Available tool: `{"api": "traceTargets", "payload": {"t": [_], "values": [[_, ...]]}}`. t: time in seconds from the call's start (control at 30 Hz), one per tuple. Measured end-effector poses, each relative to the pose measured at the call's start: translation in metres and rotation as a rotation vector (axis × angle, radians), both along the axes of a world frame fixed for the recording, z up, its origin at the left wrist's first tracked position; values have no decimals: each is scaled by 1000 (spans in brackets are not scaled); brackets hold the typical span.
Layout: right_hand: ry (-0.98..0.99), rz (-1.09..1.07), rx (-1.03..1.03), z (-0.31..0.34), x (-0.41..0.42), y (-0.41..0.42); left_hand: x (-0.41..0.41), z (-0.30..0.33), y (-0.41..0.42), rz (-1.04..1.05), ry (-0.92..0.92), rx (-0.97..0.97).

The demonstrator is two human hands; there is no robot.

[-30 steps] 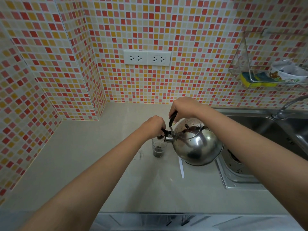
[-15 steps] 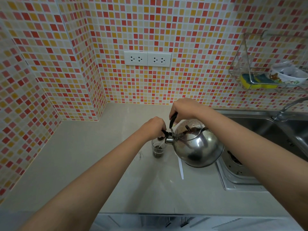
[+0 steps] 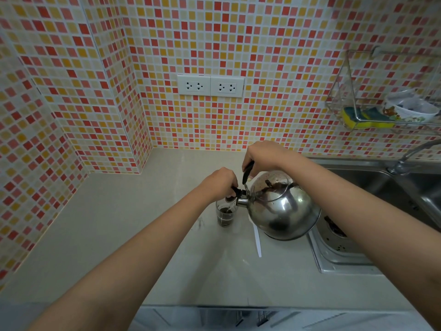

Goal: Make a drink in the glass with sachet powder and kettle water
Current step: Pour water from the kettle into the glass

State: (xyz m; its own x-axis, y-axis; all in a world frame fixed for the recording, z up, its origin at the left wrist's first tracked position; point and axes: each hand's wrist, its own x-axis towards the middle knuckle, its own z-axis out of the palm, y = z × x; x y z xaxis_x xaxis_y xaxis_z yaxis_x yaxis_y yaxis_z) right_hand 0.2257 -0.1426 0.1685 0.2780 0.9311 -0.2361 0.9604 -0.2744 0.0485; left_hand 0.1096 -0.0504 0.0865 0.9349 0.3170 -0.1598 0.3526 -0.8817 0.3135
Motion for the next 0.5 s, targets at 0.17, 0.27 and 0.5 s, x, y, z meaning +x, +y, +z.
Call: {"api": "traceTargets", "payload": {"t": [0.17,0.27,0.5], "values": [[1,0,4,0,0,0,-1,1,-1,6,-5,8],[1,4,5,0,1,0,-2,3,-2,2,-4,9],[-1,2,8,2,1,1,-4,7,-3,1,-17,13]]}}
